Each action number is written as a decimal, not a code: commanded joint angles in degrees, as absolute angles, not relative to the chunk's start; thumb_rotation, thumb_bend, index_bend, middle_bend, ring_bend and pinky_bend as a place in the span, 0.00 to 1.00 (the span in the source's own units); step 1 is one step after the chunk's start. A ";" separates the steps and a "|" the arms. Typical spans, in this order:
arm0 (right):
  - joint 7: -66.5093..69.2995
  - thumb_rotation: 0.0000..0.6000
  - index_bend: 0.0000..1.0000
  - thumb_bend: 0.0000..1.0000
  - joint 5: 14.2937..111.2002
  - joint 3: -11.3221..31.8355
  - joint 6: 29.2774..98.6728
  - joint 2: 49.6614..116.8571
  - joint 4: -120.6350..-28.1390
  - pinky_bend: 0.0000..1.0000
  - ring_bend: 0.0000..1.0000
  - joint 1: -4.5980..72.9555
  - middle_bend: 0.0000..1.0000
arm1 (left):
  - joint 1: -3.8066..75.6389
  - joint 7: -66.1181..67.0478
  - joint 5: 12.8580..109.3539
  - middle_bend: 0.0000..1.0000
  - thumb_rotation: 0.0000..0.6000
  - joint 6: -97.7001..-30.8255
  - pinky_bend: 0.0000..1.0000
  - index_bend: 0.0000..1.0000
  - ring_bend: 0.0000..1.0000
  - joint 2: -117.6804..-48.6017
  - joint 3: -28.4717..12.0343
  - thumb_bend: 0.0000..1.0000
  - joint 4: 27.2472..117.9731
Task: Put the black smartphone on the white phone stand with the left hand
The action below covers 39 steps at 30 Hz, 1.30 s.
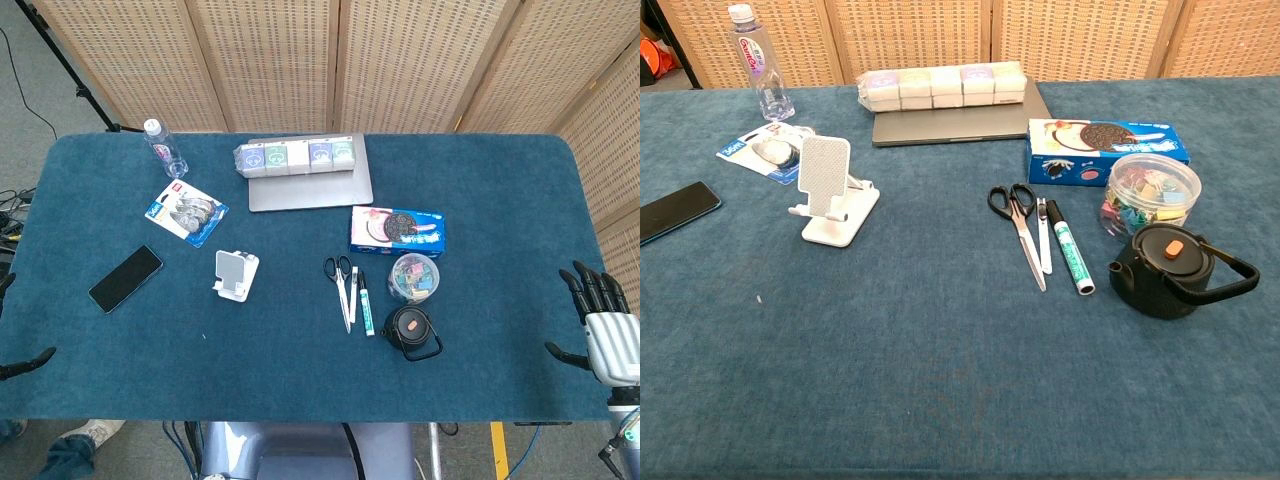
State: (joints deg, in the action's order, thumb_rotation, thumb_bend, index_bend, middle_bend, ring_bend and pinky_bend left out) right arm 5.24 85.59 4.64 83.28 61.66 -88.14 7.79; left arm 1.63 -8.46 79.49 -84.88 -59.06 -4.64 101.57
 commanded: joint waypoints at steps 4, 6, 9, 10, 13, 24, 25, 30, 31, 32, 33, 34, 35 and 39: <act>5.06 1.00 0.00 0.00 85.12 4.82 83.01 61.78 -87.96 0.00 0.00 7.80 0.00 | 1.90 -8.31 79.35 0.00 1.00 -84.28 0.00 0.00 0.00 -59.23 -4.54 0.03 101.40; 5.14 1.00 0.00 0.00 84.93 4.95 82.91 61.81 -87.99 0.00 0.00 7.82 0.00 | 2.25 -7.43 78.70 0.00 1.00 -83.54 0.00 0.00 0.00 -59.71 -4.58 0.03 101.05; 5.72 1.00 0.00 0.00 84.81 5.27 83.25 61.65 -88.18 0.00 0.00 7.74 0.00 | 4.83 -6.20 72.65 0.00 1.00 -77.40 0.00 0.00 0.00 -60.94 -5.84 0.03 101.05; 5.88 1.00 0.00 0.00 84.71 5.34 83.10 61.62 -88.21 0.00 0.00 7.79 0.00 | 5.83 -6.20 70.41 0.00 1.00 -75.34 0.00 0.00 0.00 -61.28 -6.56 0.03 101.10; 5.94 1.00 0.00 0.00 84.52 5.43 82.57 61.62 -88.33 0.00 0.00 8.04 0.00 | 8.65 -7.73 65.26 0.00 1.00 -69.15 0.00 0.00 0.00 -61.69 -8.29 0.03 100.98; 7.71 1.00 0.00 0.00 84.26 5.55 81.96 61.09 -88.23 0.00 0.00 8.10 0.00 | 20.29 -4.35 44.93 0.00 1.00 -50.99 0.00 0.00 0.00 -64.28 -13.39 0.04 94.43; 7.98 1.00 0.00 0.00 83.97 5.71 81.82 60.99 -88.26 0.00 0.00 8.14 0.00 | 21.13 -3.47 43.22 0.00 1.00 -50.42 0.00 0.00 0.00 -64.51 -13.47 0.04 93.48; 8.26 1.00 0.00 0.00 83.33 6.05 81.02 60.85 -88.54 0.00 0.00 8.50 0.00 | 25.23 1.18 35.62 0.00 1.00 -46.49 0.00 0.00 0.00 -65.70 -12.77 0.05 89.47; 8.17 1.00 0.00 0.00 83.26 6.07 80.88 60.86 -88.65 0.00 0.00 8.56 0.00 | 26.08 2.01 33.95 0.00 1.00 -45.72 0.00 0.00 0.00 -65.91 -12.61 0.05 88.75; 8.10 1.00 0.00 0.00 83.19 6.07 80.77 60.84 -88.74 0.00 0.00 8.59 0.00 | 26.94 2.89 32.33 0.00 1.00 -45.14 0.00 0.00 0.00 -66.19 -12.44 0.05 88.02; 8.01 1.00 0.00 0.00 83.16 6.09 80.70 60.83 -88.85 0.00 0.00 8.63 0.00 | 28.09 4.10 30.24 0.00 1.00 -44.54 0.00 0.00 0.00 -66.67 -12.18 0.05 87.04; 7.93 1.00 0.00 0.00 83.11 6.14 80.68 60.84 -88.95 0.00 0.00 8.65 0.00 | 29.24 5.28 28.16 0.00 1.00 -43.93 0.00 0.00 0.00 -67.15 -11.89 0.05 86.19; 7.90 1.00 0.00 0.00 83.06 6.17 80.67 60.83 -89.01 0.00 0.00 8.66 0.00 | 30.17 6.14 26.60 0.00 1.00 -43.34 0.00 0.00 0.00 -67.52 -11.68 0.05 85.57; 7.89 1.00 0.00 0.00 82.82 6.27 80.47 60.79 -89.17 0.00 0.00 8.72 0.00 | 33.62 9.12 21.09 0.00 1.00 -42.39 0.00 0.00 0.00 -69.16 -11.04 0.05 83.49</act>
